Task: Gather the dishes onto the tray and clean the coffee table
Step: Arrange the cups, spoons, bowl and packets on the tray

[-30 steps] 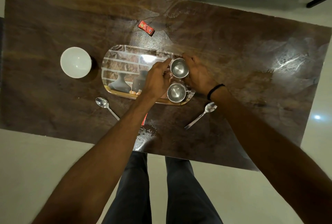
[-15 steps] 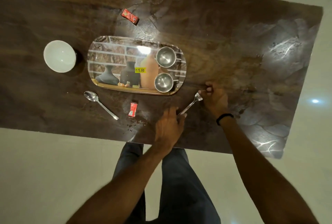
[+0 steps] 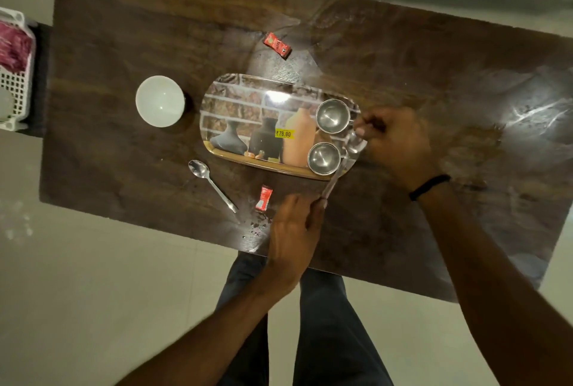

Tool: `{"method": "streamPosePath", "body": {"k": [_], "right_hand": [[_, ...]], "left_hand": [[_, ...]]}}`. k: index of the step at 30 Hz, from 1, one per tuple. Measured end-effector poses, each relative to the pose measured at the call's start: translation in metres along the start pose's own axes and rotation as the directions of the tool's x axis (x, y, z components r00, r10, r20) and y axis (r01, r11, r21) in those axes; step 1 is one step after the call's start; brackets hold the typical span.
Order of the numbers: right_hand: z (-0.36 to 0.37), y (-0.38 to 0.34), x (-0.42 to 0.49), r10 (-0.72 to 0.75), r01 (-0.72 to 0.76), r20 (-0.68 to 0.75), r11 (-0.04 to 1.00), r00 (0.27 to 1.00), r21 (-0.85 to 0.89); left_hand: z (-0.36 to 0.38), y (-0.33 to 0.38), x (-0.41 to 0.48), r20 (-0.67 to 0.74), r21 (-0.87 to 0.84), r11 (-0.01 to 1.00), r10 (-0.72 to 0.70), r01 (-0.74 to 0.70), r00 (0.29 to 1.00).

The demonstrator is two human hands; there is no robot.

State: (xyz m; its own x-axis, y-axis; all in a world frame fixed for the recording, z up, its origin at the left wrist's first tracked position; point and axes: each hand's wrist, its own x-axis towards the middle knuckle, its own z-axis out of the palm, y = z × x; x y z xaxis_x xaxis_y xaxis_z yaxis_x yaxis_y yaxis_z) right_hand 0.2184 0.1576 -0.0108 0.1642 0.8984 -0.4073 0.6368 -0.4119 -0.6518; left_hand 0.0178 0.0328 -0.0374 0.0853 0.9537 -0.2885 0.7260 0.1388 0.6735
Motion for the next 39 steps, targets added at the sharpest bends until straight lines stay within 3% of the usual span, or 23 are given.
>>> {"method": "streamPosePath", "body": {"k": [4, 7, 10, 13, 17, 26, 39], "right_hand": [[0.017, -0.059, 0.044, -0.089, 0.088, 0.065, 0.996, 0.994, 0.013], [0.040, -0.085, 0.077, -0.162, 0.169, 0.149, 0.985, 0.976, -0.038], [0.062, -0.090, 0.105, -0.164, 0.192, 0.184, 0.970, 0.969, -0.148], [0.075, -0.086, 0.122, -0.159, 0.209, 0.210, 0.948, 0.965, -0.241], [0.084, -0.072, 0.131, -0.115, 0.182, 0.238, 0.941, 0.965, -0.285], [0.096, -0.052, 0.132, -0.096, 0.223, 0.336, 0.905, 0.937, -0.362], [0.100, -0.041, 0.128, -0.167, 0.302, 0.337, 0.864, 0.927, -0.402]], "left_hand": [[-0.028, -0.006, 0.028, -0.159, -0.078, 0.997, -0.010, -0.003, 0.987], [-0.036, -0.021, 0.051, -0.197, -0.072, 0.997, -0.018, 0.004, 0.980], [-0.034, -0.034, 0.073, -0.177, -0.079, 0.995, -0.077, 0.064, 0.981], [-0.026, -0.049, 0.092, -0.056, -0.122, 0.985, -0.130, 0.123, 0.990], [-0.008, -0.063, 0.107, 0.028, -0.055, 0.983, -0.171, 0.172, 0.985], [0.012, -0.059, 0.102, -0.017, 0.162, 0.980, -0.119, 0.120, 0.993], [0.021, -0.062, 0.103, -0.048, 0.115, 0.986, -0.115, 0.120, 0.992]]}}
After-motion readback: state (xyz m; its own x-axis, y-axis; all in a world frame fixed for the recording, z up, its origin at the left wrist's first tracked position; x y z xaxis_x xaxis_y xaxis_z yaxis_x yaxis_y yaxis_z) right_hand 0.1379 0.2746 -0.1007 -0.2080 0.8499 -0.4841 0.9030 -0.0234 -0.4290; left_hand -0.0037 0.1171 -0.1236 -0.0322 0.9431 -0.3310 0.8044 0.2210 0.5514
